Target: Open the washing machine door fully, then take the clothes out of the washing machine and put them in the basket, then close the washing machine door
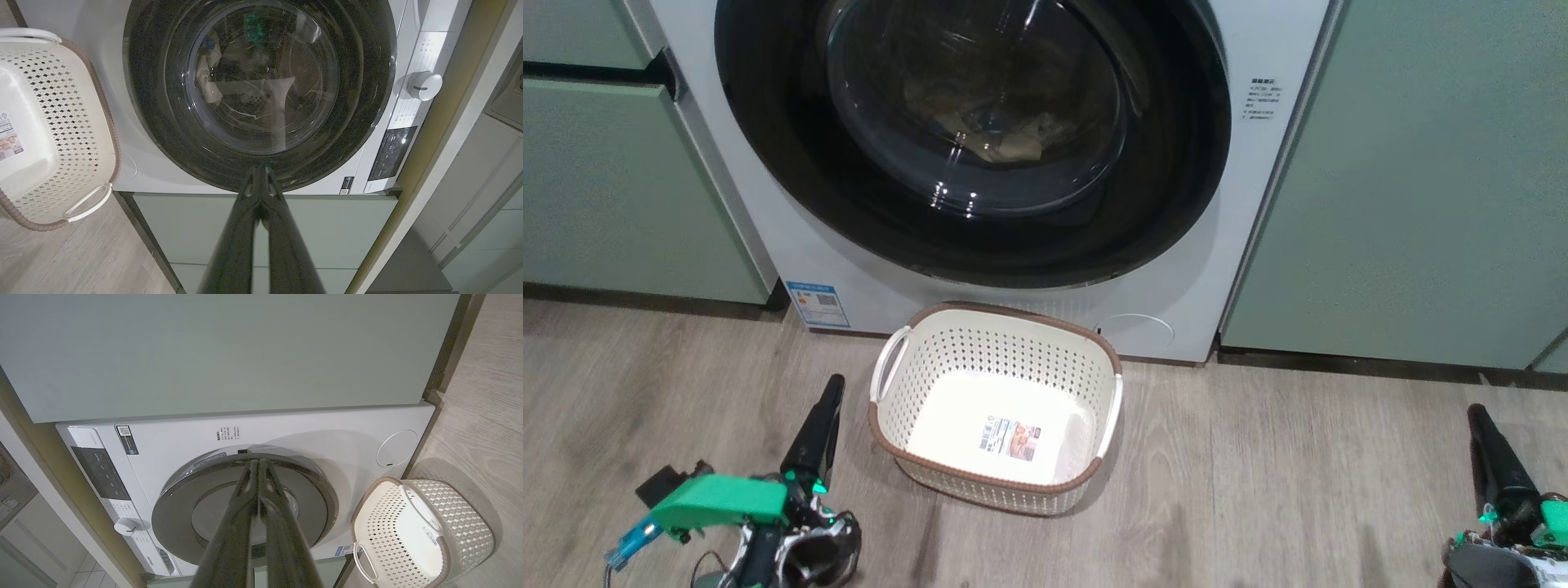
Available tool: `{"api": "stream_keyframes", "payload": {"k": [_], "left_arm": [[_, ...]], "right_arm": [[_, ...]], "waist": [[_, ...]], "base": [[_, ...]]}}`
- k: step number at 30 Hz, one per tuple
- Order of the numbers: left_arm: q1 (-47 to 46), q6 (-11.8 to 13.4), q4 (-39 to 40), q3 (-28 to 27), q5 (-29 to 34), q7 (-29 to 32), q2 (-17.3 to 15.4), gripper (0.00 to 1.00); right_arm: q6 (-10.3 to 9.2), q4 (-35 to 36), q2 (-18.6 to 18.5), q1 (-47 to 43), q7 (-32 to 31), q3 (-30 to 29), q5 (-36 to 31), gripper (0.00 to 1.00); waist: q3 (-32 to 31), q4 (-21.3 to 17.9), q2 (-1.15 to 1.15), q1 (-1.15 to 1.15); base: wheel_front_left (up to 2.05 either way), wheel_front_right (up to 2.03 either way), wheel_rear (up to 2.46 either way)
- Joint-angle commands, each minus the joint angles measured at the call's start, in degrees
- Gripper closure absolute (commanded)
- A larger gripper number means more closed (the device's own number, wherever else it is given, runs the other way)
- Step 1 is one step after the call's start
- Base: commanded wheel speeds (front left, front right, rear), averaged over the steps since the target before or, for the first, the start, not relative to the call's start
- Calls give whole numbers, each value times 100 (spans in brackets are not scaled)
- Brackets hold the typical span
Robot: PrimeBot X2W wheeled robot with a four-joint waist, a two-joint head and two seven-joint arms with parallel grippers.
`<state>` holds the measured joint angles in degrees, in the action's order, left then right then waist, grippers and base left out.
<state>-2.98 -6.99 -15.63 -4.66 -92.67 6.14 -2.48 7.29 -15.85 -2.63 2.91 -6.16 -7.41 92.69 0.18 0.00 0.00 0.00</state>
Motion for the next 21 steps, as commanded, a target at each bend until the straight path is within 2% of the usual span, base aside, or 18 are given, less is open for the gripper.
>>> {"api": "stream_keyframes", "payload": {"k": [1,21], "left_arm": [[-320,-50,160,-183,48,33,-40,100],[-320,-50,160,-183,48,33,-40,100]], "right_arm": [[20,183,-25,327,-31,91,-50,100],[20,183,-25,327,-31,91,-50,100]], "waist": [[0,0,0,0],[0,0,0,0]], "base": [[0,0,0],[0,0,0]]}}
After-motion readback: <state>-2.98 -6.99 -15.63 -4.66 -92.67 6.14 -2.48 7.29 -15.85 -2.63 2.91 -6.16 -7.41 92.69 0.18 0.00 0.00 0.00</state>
